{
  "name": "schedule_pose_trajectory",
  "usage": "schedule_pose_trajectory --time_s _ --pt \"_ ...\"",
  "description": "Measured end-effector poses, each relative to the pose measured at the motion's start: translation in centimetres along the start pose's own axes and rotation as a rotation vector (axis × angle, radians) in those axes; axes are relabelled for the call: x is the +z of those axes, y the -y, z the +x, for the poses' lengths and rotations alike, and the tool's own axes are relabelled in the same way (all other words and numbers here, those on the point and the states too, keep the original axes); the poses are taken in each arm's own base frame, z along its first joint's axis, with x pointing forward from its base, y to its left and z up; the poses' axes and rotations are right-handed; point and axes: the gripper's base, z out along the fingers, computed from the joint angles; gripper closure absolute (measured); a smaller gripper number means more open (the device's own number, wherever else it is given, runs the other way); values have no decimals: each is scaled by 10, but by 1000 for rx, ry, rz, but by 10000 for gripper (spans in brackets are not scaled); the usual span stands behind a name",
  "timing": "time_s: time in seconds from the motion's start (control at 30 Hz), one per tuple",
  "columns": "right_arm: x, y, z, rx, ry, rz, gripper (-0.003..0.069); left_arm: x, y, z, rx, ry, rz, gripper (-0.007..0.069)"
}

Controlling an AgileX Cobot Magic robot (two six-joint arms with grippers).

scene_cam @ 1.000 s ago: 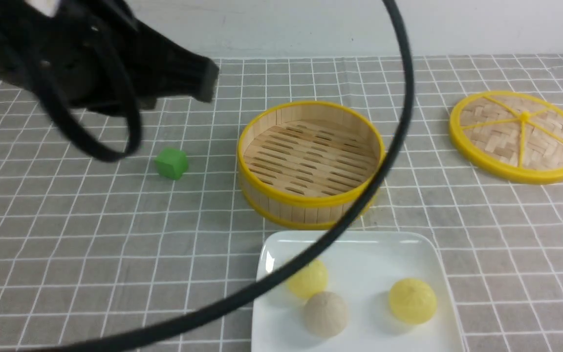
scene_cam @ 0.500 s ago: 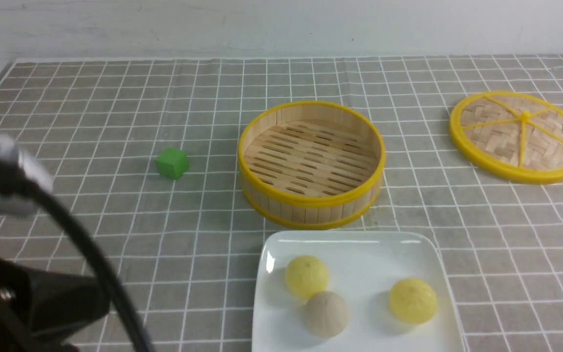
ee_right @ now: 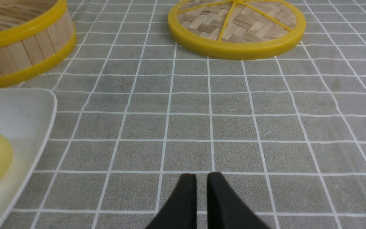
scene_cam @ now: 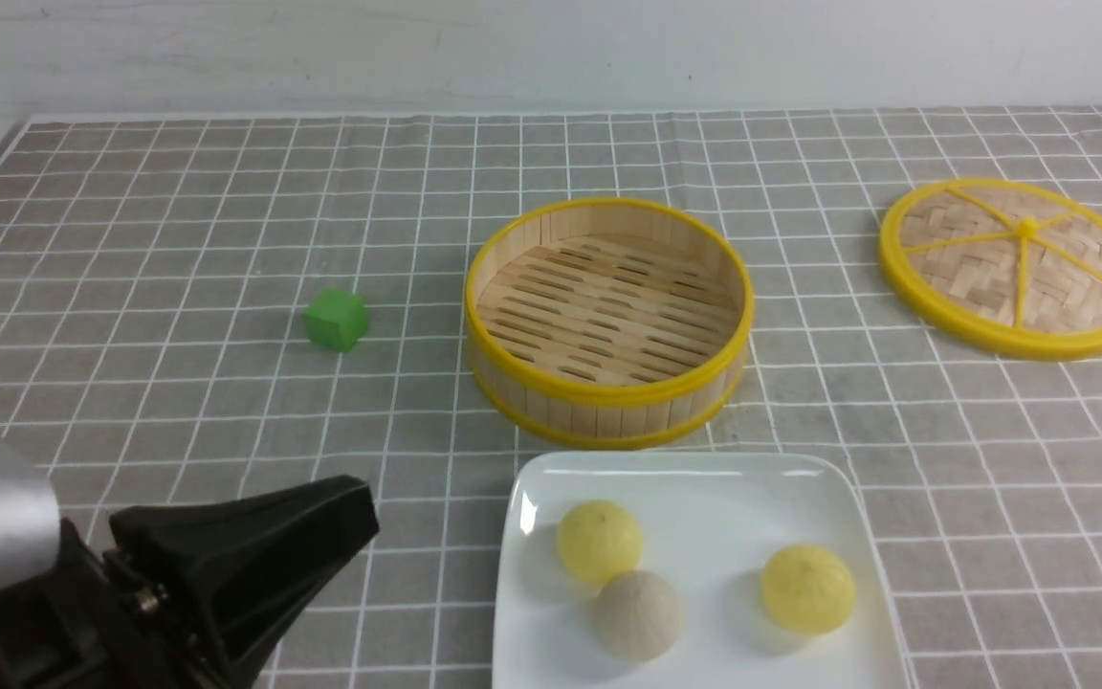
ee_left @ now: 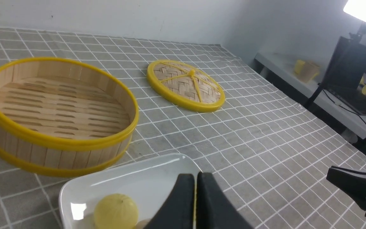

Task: Put the steamed buns into the plate on the grey tablecloth.

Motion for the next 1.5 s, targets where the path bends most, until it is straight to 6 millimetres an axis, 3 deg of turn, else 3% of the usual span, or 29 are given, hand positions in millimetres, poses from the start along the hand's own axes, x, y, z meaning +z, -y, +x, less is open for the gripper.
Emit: schedule_pose_trajectory --time_s 0.27,0.37,0.57,0.7,0.8,1.0,1.17,1.5 --pt "0 0 0 0 0 0 568 0 -3 5 21 -53 -29 584" --pt "0 0 0 0 0 0 564 0 -8 15 75 -103 -56 583" --pt "0 0 0 0 0 0 557 0 -37 42 100 -104 -205 580" --pt "0 0 0 0 0 0 554 -13 -53 56 191 -45 -299 574" --pt "0 0 0 0 -1 0 547 -35 -64 72 266 20 -409 572" --pt "0 0 0 0 -1 0 539 -59 -83 104 94 66 -687 571" --pt "0 0 0 0 -1 0 533 -69 -88 111 19 72 -819 566" --pt "0 0 0 0 -1 0 523 -70 -88 112 74 37 -827 559"
